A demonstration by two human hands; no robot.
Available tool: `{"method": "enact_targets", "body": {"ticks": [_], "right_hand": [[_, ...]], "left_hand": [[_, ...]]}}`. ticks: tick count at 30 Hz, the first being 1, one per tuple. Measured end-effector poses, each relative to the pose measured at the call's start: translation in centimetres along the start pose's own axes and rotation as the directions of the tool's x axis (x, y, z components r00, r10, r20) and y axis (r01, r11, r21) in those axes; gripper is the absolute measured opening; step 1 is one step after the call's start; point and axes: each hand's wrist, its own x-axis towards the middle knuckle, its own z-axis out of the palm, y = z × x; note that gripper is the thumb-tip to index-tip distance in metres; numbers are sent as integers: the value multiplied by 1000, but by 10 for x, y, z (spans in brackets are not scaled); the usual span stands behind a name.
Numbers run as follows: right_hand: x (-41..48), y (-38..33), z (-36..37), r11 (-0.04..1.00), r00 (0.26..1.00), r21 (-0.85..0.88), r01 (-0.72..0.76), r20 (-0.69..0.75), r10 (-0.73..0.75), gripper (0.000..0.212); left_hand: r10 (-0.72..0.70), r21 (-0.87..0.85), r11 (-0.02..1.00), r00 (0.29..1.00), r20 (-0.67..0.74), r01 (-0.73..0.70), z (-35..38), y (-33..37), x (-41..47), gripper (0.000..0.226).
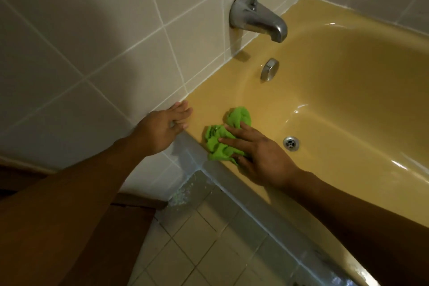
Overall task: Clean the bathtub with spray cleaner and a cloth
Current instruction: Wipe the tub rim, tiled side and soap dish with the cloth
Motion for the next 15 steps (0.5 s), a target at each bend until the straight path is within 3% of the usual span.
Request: {"method": "enact_targets", "body": {"ticks": [3, 8, 10, 15], "right_hand": [[-22, -7, -3, 998, 998, -12, -66, 2, 66, 53], [-10, -40, 0, 937, 955, -234, -258, 88, 284, 67], [-7, -51, 5, 921, 954, -296, -253, 79, 288, 70], [-26, -52, -2, 942, 967, -258, -216, 76, 242, 54]], "left_hand": [[-9, -12, 1000, 999, -38, 8, 4, 1, 0, 50], [-63, 48, 997, 998, -28, 64, 7, 12, 1, 63], [-87, 94, 992, 996, -12, 87, 7, 21, 1, 68], [-186, 229, 960, 978, 91, 161, 0, 38, 7, 84]]}}
